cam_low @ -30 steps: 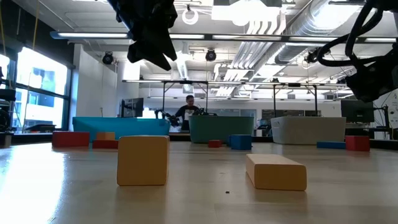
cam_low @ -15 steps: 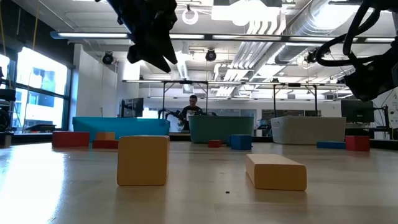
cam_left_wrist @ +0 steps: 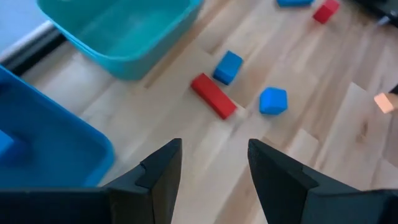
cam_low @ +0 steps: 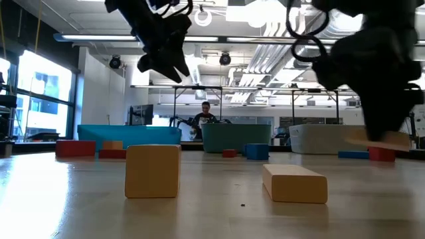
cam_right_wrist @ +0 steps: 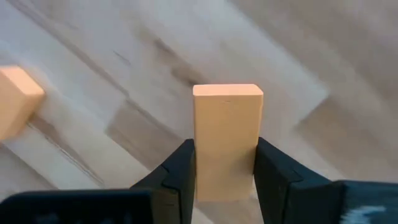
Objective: Sort & place blocks by color
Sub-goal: Put the yellow block into the green bin
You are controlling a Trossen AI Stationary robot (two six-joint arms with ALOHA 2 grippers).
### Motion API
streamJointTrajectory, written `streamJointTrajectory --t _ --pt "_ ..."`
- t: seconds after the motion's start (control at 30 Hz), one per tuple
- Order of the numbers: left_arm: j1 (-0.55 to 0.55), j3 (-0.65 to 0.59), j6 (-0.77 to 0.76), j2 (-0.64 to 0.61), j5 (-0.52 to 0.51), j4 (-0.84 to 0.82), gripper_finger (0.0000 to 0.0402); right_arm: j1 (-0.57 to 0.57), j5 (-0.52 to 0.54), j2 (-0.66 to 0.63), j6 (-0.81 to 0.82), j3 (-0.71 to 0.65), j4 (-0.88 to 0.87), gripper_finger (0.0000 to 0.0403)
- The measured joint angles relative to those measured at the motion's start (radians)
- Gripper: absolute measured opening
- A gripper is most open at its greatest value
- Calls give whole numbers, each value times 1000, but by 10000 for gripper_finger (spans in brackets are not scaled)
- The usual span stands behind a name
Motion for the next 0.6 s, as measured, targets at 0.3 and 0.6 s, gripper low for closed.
streamJointTrajectory --t 0.3,0.6 --pt "133 0 119 0 -4 114 175 -314 -11 -97 -320 0 117 101" --pt "257 0 238 0 -6 302 175 -678 -92 -147 -617 0 543 101"
